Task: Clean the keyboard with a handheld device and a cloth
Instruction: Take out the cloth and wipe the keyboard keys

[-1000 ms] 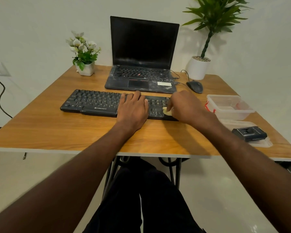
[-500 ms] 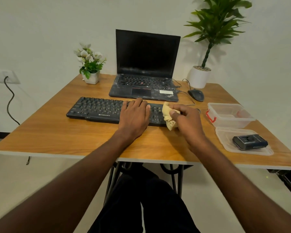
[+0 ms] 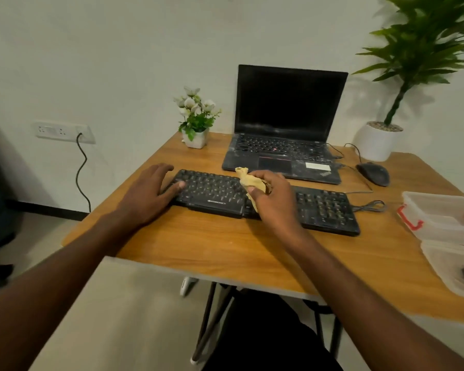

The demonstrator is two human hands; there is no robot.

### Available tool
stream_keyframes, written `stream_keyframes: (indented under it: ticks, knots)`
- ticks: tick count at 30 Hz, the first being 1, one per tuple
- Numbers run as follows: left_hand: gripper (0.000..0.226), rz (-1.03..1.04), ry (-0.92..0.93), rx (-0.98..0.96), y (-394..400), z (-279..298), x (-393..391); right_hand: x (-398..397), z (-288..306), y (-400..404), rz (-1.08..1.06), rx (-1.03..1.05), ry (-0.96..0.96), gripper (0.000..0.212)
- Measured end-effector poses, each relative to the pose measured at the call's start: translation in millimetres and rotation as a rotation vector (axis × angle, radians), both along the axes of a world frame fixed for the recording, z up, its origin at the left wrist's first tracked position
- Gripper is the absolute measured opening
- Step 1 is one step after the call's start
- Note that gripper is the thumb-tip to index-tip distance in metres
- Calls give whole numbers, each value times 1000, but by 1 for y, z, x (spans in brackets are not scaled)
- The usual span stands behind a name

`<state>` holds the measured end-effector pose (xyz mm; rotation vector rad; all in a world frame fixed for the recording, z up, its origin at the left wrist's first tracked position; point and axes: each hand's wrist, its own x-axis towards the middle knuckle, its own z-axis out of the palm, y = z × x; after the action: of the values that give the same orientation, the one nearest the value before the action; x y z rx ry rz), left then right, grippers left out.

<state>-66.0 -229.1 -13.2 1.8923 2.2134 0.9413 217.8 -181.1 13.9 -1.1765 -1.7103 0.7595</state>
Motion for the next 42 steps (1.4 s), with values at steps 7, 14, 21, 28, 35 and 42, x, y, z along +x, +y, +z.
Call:
stream_keyframes:
  ticks: [7, 14, 21, 28, 35, 42]
  knots:
    - [133, -139, -143, -246, 11, 3, -18, -64, 8, 23, 176, 62, -291, 33]
    - [153, -195, -24, -350, 27, -1, -32, -117, 26, 48, 352, 37, -425, 25]
    - [142, -191, -174, -349, 26, 8, -32, -149, 28, 64, 420, 44, -471, 25]
    - [144, -216, -142, -336, 31, 4, -35, -141, 54, 66, 534, 137, -908, 24]
    - [148, -255, -163, -322, 33, -2, -39, -157, 34, 54, 528, 201, -741, 20]
    - [147, -207, -143, -332, 33, -2, -38, -141, 56, 44, 645, 268, -1020, 24]
